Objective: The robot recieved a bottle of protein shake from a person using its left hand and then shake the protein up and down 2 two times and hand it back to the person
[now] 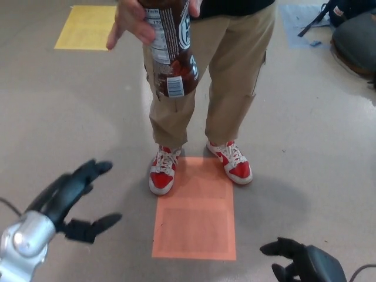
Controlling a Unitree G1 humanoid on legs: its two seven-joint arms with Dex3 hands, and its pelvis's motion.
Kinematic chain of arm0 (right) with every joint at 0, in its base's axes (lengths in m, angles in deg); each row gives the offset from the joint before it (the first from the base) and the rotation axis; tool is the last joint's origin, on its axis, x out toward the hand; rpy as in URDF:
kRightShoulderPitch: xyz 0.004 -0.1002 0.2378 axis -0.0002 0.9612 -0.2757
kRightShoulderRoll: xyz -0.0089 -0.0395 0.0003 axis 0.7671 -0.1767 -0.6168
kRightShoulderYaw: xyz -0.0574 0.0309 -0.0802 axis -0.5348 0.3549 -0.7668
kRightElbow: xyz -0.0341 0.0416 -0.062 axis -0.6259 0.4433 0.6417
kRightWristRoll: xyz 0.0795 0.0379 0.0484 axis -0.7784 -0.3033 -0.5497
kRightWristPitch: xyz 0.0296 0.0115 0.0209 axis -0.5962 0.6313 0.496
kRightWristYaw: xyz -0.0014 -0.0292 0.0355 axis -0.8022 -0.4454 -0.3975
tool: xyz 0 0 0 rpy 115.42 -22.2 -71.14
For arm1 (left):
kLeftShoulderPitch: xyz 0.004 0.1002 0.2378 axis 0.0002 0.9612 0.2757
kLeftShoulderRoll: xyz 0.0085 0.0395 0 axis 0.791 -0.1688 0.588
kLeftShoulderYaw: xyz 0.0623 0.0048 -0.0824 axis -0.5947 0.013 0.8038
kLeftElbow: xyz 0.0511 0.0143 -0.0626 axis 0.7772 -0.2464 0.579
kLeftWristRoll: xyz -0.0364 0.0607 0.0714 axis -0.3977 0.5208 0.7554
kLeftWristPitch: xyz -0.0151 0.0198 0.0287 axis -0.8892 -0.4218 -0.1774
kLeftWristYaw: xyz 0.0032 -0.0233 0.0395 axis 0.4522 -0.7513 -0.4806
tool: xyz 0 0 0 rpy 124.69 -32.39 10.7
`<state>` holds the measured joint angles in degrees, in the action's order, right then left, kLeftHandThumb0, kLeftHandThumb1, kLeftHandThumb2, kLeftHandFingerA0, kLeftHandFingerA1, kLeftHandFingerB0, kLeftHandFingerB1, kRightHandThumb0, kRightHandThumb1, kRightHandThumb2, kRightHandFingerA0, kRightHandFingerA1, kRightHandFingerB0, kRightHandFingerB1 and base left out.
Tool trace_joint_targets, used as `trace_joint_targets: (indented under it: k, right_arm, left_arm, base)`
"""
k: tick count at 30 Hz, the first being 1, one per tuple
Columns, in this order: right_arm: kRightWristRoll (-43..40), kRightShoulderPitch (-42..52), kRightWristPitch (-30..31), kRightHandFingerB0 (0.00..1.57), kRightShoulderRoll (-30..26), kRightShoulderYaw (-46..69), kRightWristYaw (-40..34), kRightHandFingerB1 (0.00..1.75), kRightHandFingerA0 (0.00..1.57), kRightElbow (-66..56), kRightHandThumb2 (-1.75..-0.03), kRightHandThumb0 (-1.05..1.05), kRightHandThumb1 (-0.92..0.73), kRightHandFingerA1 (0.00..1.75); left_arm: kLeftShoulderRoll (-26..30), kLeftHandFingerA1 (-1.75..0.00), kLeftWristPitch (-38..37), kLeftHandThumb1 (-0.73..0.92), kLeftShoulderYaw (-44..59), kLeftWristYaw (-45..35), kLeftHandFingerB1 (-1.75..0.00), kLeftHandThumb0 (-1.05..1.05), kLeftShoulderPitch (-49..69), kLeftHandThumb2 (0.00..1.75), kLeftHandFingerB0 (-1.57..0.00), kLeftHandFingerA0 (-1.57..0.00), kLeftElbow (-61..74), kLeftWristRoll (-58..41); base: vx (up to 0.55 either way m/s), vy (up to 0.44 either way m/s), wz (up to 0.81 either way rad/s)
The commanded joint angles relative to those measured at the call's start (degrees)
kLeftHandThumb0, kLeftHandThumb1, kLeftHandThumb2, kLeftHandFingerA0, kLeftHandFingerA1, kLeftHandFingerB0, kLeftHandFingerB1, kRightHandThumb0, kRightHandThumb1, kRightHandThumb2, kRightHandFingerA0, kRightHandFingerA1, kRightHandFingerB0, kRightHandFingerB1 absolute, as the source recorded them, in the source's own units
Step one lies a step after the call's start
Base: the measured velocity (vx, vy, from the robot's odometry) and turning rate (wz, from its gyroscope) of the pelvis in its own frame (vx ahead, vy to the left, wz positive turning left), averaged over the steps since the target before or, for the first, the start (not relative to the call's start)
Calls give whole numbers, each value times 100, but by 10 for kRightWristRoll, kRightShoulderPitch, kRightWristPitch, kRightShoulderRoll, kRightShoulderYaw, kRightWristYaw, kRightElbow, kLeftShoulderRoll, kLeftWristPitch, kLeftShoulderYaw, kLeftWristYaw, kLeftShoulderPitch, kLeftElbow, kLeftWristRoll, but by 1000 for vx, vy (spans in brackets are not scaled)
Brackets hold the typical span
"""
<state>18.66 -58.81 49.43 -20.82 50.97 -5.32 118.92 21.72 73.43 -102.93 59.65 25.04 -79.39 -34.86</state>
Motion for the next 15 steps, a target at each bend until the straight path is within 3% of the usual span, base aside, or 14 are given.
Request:
trace_joint_targets:
  k: [1, 4, 13, 14, 15]
  right_arm:
    - [-17, -36, 6, 80, -11, 16, 16, 45, 95, 5, -64, -22, -76, 58]
    - [-27, -42, 14, 78, -8, 25, 36, 44, 89, 6, -63, -22, -77, 51]
    - [-17, -57, 11, 78, -15, 23, 22, 45, 93, 6, -65, -22, -76, 50]
    - [-16, -57, 12, 79, -16, 23, 21, 45, 92, 6, -63, -21, -78, 53]
    - [-16, -58, 14, 78, -16, 24, 23, 45, 91, 6, -63, -22, -79, 52]
  left_arm:
    - [-9, -43, -195, 48, -3, 141, -36, -72, 6, 78, -10, -26, -169, 68]
    - [-24, -43, -229, 46, 12, 149, -35, -68, 3, 76, -9, -24, -222, 49]
    - [-32, -44, -280, 42, 0, 192, -29, -67, -29, 74, -8, -26, -352, 69]
    - [-34, -36, -282, 48, 1, 192, -26, -62, -32, 55, -10, -32, -358, 67]
    - [-36, -45, -289, 40, 3, 194, -26, -64, -36, 74, -4, -25, -370, 65]
  base:
    - [0, 0, 0]
    - [0, 0, 0]
    - [0, 0, 0]
    - [0, 0, 0]
    - [0, 0, 0]
